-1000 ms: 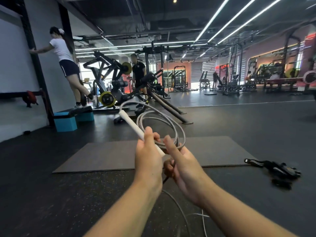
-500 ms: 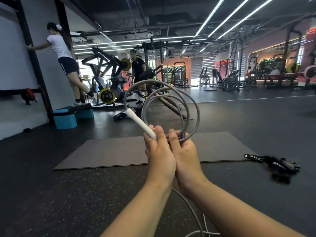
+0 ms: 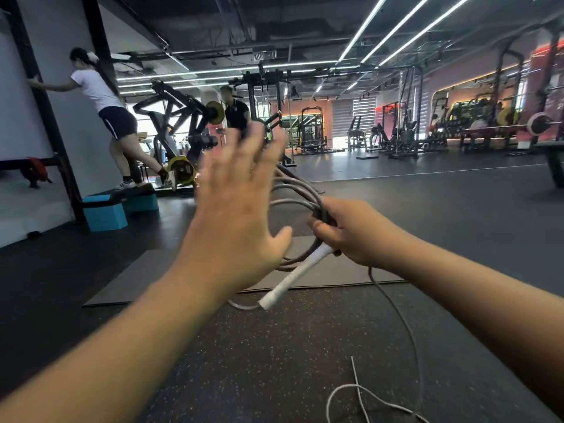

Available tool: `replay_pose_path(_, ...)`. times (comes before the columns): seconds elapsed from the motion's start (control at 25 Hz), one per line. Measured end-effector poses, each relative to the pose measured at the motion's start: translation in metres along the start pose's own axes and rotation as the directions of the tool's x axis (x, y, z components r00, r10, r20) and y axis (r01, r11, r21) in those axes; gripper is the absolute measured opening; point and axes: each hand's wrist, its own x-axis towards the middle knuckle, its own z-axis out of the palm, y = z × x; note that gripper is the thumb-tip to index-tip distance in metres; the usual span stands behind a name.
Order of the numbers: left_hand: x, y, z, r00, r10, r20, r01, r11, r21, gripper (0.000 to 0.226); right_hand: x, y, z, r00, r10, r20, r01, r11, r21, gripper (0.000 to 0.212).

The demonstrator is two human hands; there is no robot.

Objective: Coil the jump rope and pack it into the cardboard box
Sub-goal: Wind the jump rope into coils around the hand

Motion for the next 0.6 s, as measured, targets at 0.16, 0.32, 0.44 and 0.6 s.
replay_pose_path(0.16, 0.043, 0.006, 0.003, 0.802, 0.061, 0.594, -0.057, 0.998, -0.026, 0.094, 0.005, -0.007, -0.007, 0.995, -0.094, 0.036, 0.099, 0.977, -0.189, 0.021)
replay_pose_path(0.32, 0.054, -0.017, 0.013, 0.657, 0.066, 0.751, 0.326, 0.874, -0.362, 0.026, 0.0, -0.01, -0.017, 0.992, -0.125, 0.017, 0.126, 0.973, -0.192, 0.021)
replay_pose_path(0.44, 0.033, -0.017, 0.021, 0.68, 0.024, 0.732, 0.547, 0.649, -0.529, 0.011, -0.005, -0.015, -0.02, 0.99, -0.142, 0.002, 0.14, 0.98, -0.141, 0.031)
replay_pose_path(0.6, 0.018, -0.022, 0.027, 0.652, 0.042, 0.757, 0.629, 0.528, -0.571, 0.018, -0.007, -0.017, -0.018, 0.981, -0.18, 0.069, 0.187, 0.977, -0.107, 0.027)
